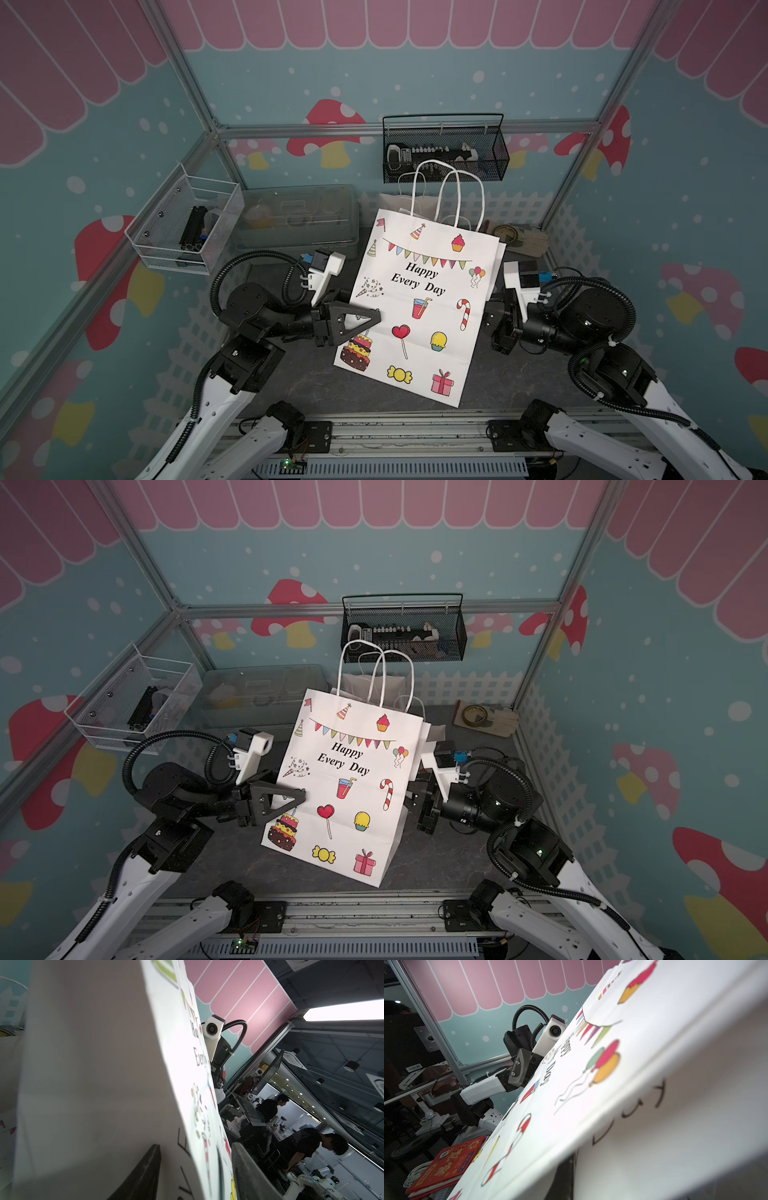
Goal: Put away the paper bag
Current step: Press the paper bag.
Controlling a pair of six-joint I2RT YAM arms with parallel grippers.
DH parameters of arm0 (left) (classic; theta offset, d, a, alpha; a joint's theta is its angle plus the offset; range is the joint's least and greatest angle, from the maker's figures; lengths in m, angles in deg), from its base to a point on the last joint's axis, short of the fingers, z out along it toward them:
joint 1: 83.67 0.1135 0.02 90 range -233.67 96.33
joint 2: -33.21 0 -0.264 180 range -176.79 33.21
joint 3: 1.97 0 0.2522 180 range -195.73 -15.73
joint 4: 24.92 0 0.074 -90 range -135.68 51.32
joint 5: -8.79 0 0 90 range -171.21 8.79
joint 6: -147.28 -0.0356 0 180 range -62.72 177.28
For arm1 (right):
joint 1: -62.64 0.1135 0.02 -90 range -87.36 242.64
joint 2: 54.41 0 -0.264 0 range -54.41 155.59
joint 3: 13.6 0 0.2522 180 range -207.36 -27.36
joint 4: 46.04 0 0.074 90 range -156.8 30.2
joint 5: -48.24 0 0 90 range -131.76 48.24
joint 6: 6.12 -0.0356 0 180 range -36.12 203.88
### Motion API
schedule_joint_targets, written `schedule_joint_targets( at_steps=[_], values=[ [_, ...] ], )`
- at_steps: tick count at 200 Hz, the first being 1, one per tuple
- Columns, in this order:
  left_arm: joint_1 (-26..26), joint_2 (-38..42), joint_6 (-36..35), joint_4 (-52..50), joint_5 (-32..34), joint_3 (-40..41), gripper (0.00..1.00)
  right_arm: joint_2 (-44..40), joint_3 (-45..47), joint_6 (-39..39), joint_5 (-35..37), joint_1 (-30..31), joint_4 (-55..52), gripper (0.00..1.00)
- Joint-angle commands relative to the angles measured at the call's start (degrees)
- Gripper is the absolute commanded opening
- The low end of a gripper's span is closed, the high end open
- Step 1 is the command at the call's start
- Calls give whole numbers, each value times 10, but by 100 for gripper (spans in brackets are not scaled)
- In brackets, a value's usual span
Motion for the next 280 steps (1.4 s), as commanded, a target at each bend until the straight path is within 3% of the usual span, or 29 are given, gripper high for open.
schedule_joint_targets(
  at_steps=[1, 31, 68, 91, 121, 150, 203, 280],
  values=[
    [-8, 0, -33, -36, 4, -6, 36, -3, -19, 2, 7, -3, 2, 3],
    [-8, 4, -69, -80, 24, -13, 16, -12, -24, 1, 13, -3, -9, 8],
    [-8, 6, -86, -96, 40, -9, 1, -28, -31, -13, 18, -3, -11, 26],
    [-7, 6, -92, -104, 50, -11, 0, -31, -38, -26, 13, -2, -9, 45],
    [-7, 5, -102, -118, 65, -15, 0, -38, -20, -60, -42, -2, 56, 79],
    [-7, 6, -111, -133, 86, -21, 0, -40, -17, -62, -35, -2, 64, 91],
    [-7, 0, -147, -187, 123, -31, 0, 23, -20, -84, -51, -2, 110, 95],
    [-7, 3, -158, -193, 133, -33, 0, 39, -32, -62, 12, -2, 87, 75]
  ],
)
